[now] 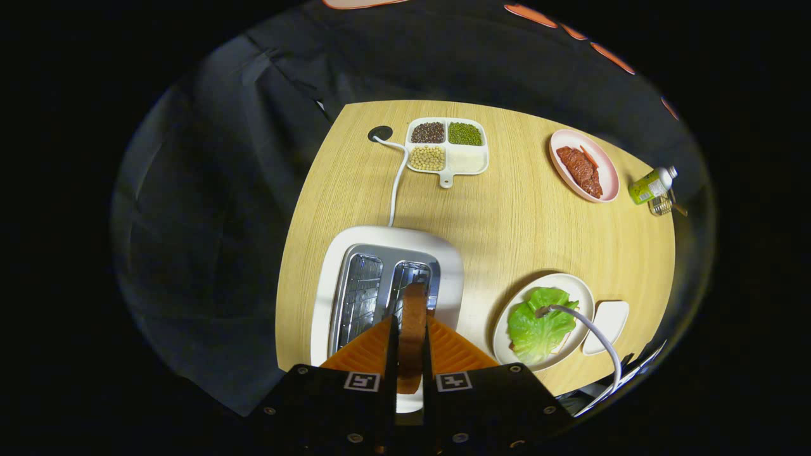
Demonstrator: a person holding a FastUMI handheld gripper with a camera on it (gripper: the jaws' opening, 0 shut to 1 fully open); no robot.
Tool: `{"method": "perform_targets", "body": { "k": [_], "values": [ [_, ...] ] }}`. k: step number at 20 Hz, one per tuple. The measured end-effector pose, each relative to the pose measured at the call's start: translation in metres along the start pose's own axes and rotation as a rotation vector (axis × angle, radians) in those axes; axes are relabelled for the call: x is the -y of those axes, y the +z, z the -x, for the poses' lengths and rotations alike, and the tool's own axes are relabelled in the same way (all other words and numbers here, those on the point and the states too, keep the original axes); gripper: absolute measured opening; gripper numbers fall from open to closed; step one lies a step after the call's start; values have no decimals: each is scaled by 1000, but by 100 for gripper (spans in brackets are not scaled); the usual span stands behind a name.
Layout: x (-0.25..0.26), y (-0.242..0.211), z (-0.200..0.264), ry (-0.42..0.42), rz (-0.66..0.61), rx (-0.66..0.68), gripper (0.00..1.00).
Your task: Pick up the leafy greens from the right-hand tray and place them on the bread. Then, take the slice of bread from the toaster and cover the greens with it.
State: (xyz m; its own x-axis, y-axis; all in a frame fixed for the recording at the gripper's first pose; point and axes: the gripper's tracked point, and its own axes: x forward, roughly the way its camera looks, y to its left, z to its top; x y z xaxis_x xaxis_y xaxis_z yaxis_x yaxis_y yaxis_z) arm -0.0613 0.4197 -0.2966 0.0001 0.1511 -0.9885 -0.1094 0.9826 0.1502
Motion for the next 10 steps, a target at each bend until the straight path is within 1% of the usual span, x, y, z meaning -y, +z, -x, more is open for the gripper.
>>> {"method": "perform_targets", "body": {
  "k": [4, 6, 10],
  "values": [
    [-4, 3, 8, 49, 17, 31, 11],
    [-4, 7, 18, 81, 5, 52, 9],
    [9, 14, 47, 192, -54, 108, 9]
  ]
}}
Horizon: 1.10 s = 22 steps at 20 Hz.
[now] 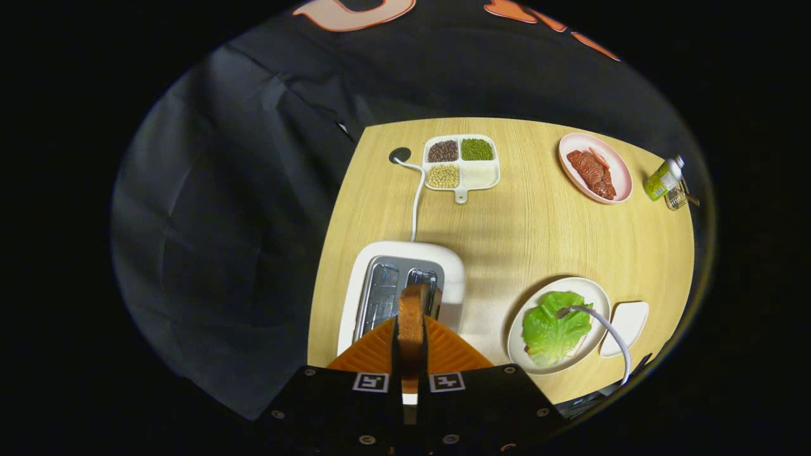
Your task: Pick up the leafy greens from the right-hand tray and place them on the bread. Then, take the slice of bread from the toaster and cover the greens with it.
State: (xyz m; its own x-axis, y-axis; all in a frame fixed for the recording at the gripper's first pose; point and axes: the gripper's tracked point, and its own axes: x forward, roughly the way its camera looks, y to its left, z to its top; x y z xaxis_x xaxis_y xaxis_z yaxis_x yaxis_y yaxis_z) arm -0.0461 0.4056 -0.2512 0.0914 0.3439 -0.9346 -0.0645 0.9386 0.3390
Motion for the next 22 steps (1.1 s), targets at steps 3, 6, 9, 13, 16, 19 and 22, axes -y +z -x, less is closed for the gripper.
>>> {"method": "perform_targets", "body": {
  "k": [3, 6, 9, 13, 16, 19, 22],
  "values": [
    [9, 12, 35, 130, -80, 71, 9],
    [35, 22, 70, 218, -145, 147, 9],
    [74, 25, 85, 277, -208, 214, 9],
    [133, 3, 78, 322, -316, 227, 9],
    [168, -18, 58, 370, -403, 219, 9],
    [194, -36, 38, 416, -467, 206, 9],
    [219, -55, 22, 426, -490, 193, 9]
  ]
}}
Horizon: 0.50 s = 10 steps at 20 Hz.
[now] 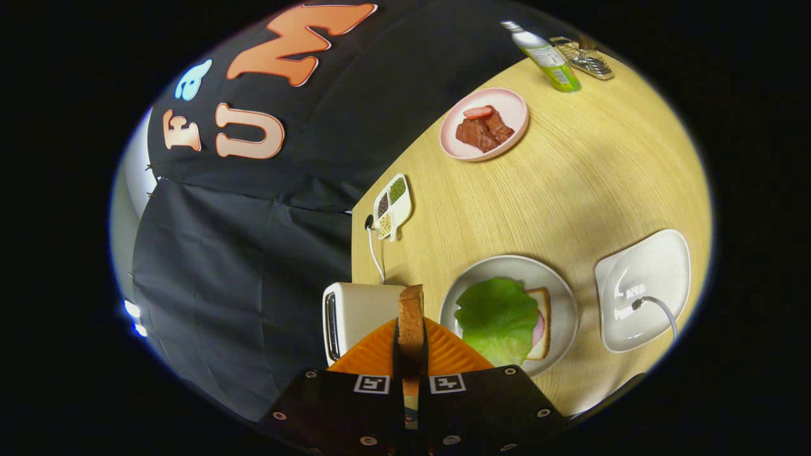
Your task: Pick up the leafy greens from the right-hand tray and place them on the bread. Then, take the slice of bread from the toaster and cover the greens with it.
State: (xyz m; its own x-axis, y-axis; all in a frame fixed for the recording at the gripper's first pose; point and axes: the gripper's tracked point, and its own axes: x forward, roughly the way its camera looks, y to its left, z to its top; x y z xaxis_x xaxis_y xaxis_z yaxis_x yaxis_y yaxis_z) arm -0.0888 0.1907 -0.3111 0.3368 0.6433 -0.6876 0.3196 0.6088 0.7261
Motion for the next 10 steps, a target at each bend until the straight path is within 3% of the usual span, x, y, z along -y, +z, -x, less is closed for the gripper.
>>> {"method": "perform_targets", "body": {
  "k": [5, 10],
  "values": [
    [35, -18, -31, 19, -57, -43, 9],
    [78, -29, -42, -96, -53, -66, 10]
  ]
}}
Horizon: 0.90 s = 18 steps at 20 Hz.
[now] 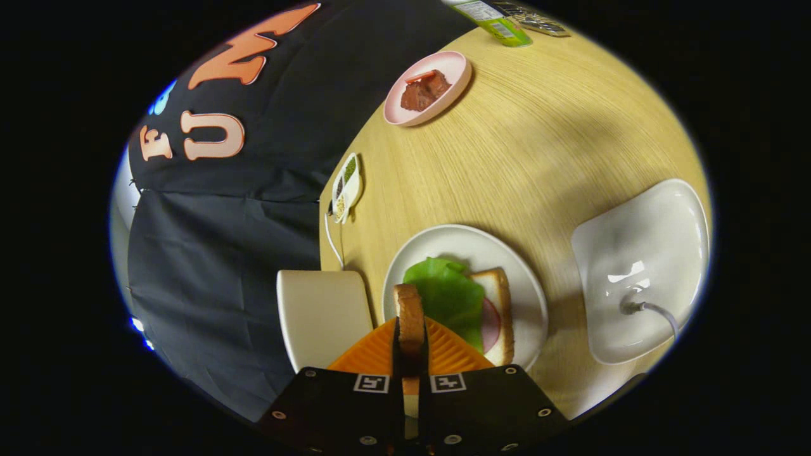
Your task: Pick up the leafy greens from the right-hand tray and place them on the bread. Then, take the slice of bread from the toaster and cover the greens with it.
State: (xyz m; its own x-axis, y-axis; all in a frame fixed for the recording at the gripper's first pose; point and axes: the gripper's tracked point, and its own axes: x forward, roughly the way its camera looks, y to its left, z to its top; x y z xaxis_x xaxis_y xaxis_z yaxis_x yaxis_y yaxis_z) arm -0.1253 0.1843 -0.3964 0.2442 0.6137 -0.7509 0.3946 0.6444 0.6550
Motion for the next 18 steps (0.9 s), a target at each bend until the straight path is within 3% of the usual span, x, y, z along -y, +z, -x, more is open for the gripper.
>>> {"method": "perform_targets", "body": {
  "k": [3, 5, 8, 11, 14, 18],
  "values": [
    [9, 5, 2, -30, -13, 20, 14],
    [18, 8, 5, -70, 12, 58, 23],
    [30, 20, 17, -119, -2, 107, 48],
    [15, 34, 40, -96, 7, 183, 61],
    [-4, 66, 70, -123, 132, 340, 79],
    [-36, 119, 137, -214, 326, 575, 92]
  ]
}}
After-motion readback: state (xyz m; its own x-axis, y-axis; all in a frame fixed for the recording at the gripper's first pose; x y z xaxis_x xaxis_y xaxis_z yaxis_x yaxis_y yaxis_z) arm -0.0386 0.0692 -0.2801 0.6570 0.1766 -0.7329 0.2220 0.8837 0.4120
